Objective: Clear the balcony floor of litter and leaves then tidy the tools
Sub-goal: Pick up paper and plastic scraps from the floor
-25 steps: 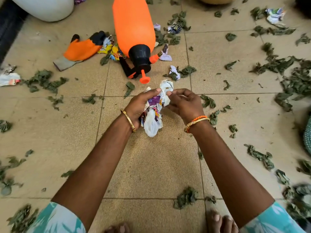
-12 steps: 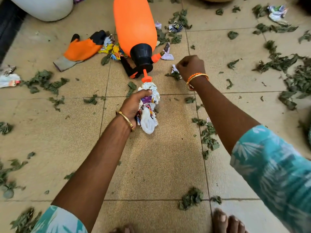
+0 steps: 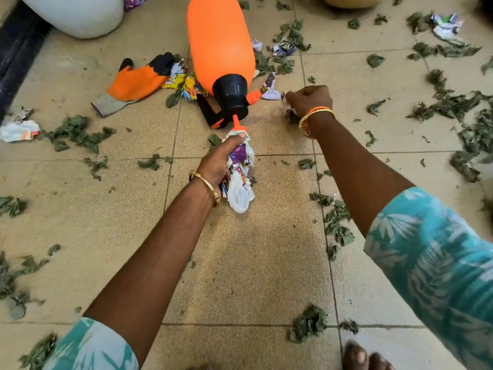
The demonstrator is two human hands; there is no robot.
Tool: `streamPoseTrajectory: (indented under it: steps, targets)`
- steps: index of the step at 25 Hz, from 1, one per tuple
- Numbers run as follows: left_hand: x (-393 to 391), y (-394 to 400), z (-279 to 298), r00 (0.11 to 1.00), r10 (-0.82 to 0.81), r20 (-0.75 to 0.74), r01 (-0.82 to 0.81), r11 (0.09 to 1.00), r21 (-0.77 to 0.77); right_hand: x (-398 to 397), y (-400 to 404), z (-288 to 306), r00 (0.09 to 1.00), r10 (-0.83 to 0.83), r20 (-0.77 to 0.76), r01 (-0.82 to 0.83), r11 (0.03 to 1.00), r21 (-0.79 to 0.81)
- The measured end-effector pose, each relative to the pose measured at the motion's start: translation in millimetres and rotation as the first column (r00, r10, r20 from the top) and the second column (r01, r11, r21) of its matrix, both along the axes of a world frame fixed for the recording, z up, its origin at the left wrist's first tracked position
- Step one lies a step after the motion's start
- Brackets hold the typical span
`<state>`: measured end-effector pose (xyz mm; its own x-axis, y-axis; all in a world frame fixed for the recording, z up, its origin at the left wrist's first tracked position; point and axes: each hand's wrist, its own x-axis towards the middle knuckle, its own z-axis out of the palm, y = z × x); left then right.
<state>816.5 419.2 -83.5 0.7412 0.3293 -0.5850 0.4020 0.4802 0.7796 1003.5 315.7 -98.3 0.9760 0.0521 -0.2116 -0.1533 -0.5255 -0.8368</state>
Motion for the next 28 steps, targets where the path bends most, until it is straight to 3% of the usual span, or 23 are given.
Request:
streamPoseTrajectory:
  steps: [4,7,8,10,13,16,18,20,22,23,26,28]
  targets:
    - [-2,-2,-1,1.000,-0.009,0.018,0.009,1.000,-0.024,-17,-26,24,0.990,0.034,-0.137,0.027,0.907,0.420]
    - [-1,-2,6,0.997,-0.036,0.063,0.040,0.997,-0.062,-31,-38,33,0.925,0.130,-0.356,0.164,0.711,0.684]
    - [-1,-3,7,0.996,-0.043,0.074,0.047,0.997,-0.064,-36,-40,35,0.897,0.183,-0.403,0.192,0.660,0.727]
    - [-1,-4,10,0.993,-0.044,0.107,0.051,0.997,-0.060,-50,-39,37,0.876,0.255,-0.410,0.141,0.677,0.723]
    - [1,-5,15,0.992,-0.055,0.112,0.064,0.995,-0.078,-78,-27,31,0.871,0.377,-0.315,-0.112,0.777,0.620]
    - [1,-3,8,0.999,-0.015,0.050,0.017,0.999,-0.032,-84,-14,26,0.842,0.467,-0.269,-0.335,0.845,0.418]
    - [-1,5,1,0.998,0.053,0.023,-0.053,0.998,-0.027,-66,-8,23,0.888,0.414,-0.198,-0.356,0.895,0.270]
    - [-4,15,-3,0.995,0.096,0.042,-0.093,0.993,-0.067,-35,1,14,0.949,0.314,-0.006,-0.314,0.949,0.039]
    - [-4,23,-1,0.989,0.125,0.078,-0.118,0.989,-0.092,-6,15,2,0.901,0.393,0.181,-0.347,0.906,-0.241]
    - [-4,25,0,0.987,0.127,0.095,-0.118,0.988,-0.097,7,25,-6,0.847,0.492,0.203,-0.410,0.846,-0.340]
    - [-2,25,5,0.989,0.078,0.129,-0.062,0.991,-0.121,29,48,-32,0.699,0.698,0.152,-0.539,0.655,-0.529]
    - [-1,27,3,0.990,0.079,0.119,-0.063,0.989,-0.135,36,54,-46,0.692,0.690,0.213,-0.478,0.659,-0.581]
